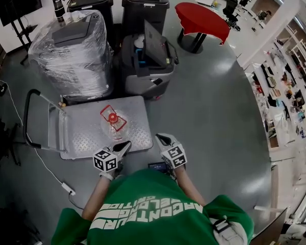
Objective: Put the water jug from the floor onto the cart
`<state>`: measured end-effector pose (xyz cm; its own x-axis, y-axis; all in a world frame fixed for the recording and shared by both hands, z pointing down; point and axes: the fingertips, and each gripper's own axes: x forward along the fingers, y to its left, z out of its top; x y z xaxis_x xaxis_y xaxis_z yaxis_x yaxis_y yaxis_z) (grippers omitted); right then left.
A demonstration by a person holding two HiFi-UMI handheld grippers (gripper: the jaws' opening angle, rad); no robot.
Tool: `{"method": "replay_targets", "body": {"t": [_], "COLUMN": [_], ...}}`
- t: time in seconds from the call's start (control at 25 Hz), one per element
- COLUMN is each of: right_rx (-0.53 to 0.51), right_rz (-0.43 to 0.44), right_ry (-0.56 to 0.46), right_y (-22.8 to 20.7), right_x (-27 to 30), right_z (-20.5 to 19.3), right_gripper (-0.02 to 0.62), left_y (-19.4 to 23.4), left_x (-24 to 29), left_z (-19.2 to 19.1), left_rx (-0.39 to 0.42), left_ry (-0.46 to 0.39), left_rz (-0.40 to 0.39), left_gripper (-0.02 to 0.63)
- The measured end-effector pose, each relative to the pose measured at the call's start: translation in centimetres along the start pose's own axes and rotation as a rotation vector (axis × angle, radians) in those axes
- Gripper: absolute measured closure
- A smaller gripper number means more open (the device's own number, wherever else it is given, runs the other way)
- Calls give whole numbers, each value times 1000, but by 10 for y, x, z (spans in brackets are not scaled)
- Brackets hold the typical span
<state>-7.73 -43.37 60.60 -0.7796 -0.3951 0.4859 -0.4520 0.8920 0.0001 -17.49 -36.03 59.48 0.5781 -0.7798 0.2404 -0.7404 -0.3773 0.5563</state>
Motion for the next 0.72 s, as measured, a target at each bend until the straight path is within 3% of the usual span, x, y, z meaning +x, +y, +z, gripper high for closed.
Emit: {"method": "replay_targets", "body": {"t": [0.72], "right_rx": [23], "right_rz": [17], "right_ry": [13], "right_y": [22], "right_x": [-9], "right_z": [-16], "right_gripper": [601], "left_y": [-11], "left_x": [-16], "left_z": [-19], "left_rx": [-20], "left_ry": [13], "left_rz": [22], "left_gripper": [598]}}
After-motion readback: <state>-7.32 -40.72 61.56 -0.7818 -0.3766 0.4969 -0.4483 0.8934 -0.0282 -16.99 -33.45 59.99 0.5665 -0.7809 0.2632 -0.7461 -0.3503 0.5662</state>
